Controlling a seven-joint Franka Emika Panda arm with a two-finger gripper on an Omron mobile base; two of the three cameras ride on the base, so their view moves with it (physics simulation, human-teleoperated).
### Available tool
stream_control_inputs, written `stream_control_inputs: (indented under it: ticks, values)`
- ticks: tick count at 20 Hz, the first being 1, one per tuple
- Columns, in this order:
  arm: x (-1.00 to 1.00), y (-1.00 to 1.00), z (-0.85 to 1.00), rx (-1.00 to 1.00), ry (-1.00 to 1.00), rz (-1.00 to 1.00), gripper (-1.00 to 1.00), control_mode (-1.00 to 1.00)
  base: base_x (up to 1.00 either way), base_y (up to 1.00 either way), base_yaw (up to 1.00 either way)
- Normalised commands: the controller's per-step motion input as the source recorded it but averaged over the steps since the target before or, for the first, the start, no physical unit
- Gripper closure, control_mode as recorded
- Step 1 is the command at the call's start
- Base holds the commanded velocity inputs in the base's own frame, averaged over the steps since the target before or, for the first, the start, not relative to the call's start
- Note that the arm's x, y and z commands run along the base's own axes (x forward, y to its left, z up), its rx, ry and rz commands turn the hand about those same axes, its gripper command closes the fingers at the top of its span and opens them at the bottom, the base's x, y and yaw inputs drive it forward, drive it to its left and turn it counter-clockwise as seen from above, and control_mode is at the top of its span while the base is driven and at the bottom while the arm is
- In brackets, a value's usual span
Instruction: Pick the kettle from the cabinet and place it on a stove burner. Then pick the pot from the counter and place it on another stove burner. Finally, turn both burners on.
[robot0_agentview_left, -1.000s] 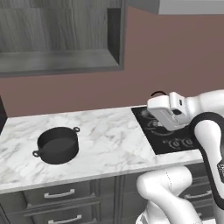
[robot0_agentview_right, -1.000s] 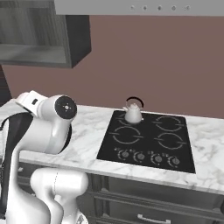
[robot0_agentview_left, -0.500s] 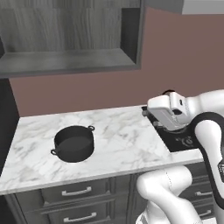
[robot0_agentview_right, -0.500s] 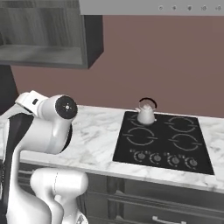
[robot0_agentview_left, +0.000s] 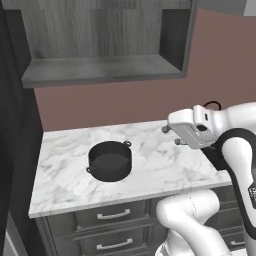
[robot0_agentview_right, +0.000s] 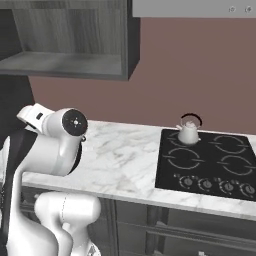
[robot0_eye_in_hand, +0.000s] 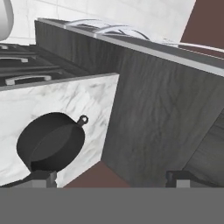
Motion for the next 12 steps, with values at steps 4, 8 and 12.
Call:
stream_control_inputs:
  ticks: [4, 8, 12]
  values:
    - [0.00, 0.00, 0.00, 0.00, 0.00, 0.00, -1.00, 1.00, 0.16, 0.20, 0.00]
    - [0.00, 0.00, 0.00, 0.00, 0.00, 0.00, -1.00, 1.00, 0.24, 0.11, 0.00]
    - [0.00, 0.00, 0.00, 0.00, 0.00, 0.00, -1.00, 1.00, 0.33, 0.13, 0.00]
